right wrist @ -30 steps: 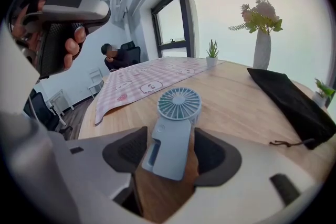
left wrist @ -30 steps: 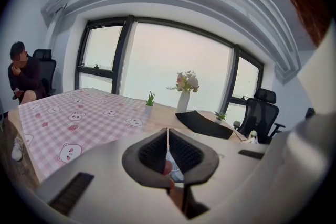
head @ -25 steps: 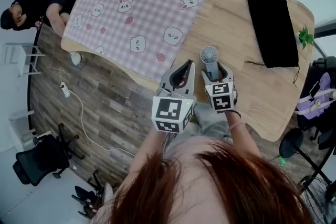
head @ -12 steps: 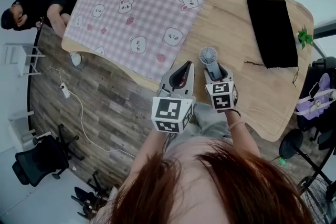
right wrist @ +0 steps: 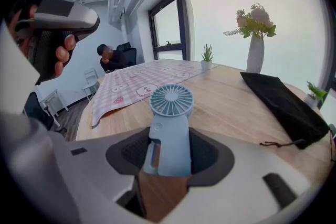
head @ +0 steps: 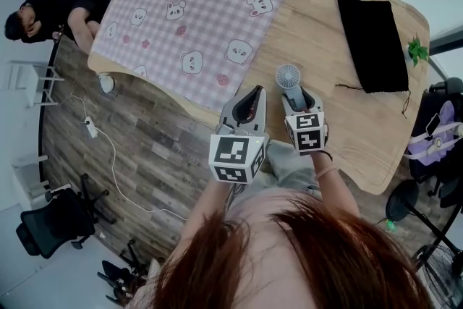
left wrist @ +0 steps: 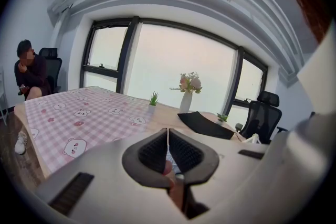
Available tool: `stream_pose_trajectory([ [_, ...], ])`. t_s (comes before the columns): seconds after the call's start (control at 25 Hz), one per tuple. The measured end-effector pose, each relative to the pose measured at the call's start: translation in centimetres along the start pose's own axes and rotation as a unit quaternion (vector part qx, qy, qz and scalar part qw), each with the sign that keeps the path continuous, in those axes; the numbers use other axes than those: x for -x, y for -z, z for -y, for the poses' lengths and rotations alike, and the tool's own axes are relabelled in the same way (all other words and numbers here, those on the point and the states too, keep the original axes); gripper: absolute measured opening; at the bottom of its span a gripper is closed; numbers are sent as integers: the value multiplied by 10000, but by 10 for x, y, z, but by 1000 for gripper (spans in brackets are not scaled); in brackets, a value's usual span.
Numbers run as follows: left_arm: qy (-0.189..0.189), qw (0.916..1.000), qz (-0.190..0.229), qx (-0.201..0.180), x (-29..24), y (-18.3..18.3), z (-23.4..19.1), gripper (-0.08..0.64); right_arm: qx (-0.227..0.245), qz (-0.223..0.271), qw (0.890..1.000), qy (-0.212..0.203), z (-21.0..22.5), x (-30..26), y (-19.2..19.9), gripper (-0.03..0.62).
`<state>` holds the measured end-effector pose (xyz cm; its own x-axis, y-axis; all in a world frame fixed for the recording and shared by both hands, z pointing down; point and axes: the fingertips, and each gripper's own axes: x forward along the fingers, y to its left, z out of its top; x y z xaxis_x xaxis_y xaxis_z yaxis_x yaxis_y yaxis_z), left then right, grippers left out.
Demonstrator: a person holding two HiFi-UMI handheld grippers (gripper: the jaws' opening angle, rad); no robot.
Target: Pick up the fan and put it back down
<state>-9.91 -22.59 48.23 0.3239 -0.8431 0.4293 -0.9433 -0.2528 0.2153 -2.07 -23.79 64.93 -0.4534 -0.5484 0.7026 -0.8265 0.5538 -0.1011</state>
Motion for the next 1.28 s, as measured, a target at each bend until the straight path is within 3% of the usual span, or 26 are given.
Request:
stream_pose_trajectory([
  [1.28, 217, 9981, 402, -425, 64, -13, 31, 14, 174, 1053, 9929, 531, -11, 89, -34, 212],
])
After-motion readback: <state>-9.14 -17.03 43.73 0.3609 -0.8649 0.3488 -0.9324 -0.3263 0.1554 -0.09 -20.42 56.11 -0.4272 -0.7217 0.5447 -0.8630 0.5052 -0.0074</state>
